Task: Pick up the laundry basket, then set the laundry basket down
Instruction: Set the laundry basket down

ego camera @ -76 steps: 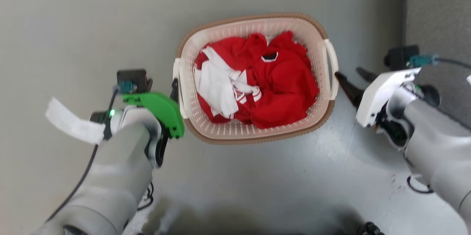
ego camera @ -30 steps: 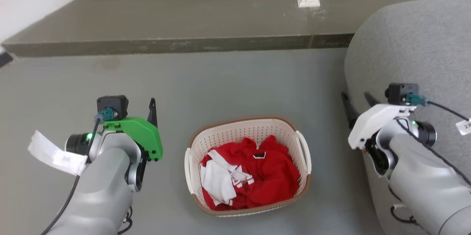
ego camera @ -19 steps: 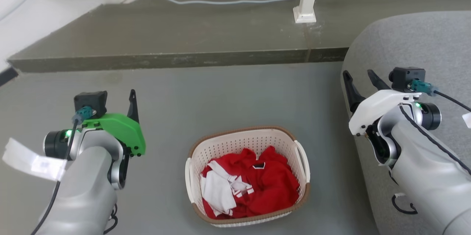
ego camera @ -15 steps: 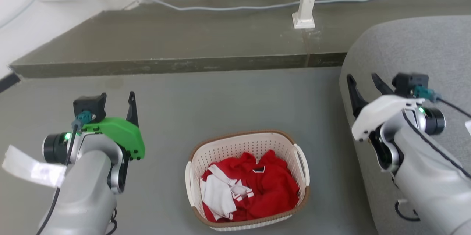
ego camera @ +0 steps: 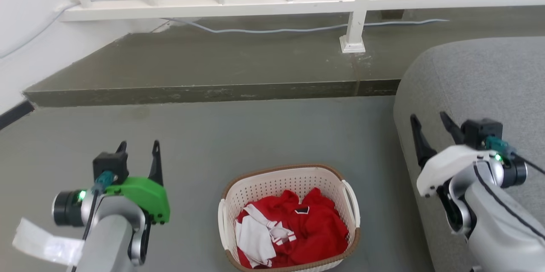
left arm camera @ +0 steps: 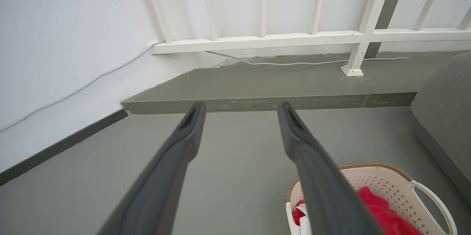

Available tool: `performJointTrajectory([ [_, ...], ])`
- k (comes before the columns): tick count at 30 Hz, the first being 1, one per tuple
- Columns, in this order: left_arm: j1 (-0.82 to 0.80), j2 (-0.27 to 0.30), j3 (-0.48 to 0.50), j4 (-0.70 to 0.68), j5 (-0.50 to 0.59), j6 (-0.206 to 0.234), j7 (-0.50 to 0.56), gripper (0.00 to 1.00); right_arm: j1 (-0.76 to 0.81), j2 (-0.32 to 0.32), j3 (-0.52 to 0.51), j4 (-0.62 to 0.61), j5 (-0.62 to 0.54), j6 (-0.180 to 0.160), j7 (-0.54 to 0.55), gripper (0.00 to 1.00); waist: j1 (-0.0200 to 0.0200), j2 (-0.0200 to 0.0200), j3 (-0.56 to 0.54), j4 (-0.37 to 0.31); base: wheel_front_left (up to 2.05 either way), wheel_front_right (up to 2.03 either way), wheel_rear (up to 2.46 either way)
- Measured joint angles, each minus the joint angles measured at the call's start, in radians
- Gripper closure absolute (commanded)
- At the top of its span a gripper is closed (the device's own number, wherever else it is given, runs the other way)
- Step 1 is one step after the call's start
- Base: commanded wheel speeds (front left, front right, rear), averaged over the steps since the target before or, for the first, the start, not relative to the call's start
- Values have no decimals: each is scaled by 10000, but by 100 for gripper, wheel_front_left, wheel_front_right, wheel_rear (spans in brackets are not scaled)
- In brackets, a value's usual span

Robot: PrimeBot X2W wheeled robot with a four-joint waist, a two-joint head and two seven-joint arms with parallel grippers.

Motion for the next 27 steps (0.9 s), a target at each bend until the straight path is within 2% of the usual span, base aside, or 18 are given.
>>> performJointTrajectory([
  [7,871,-25,708,-671,629,0,0,0,851,75,-495,-596,-443,-8,0,0,0,0,-155,-17,0,0,0],
  [16,2031,-424,1498,-1576,1227,0,0,0,1996,384,-943,-1151,-949,-12,0,0,0,0,-310,-72,0,0,0],
  [27,3247,-650,1708,-2337,1852,0,0,0,2940,583,-1659,-1601,-1513,-12,-2,0,0,0,-374,-121,0,0,0],
])
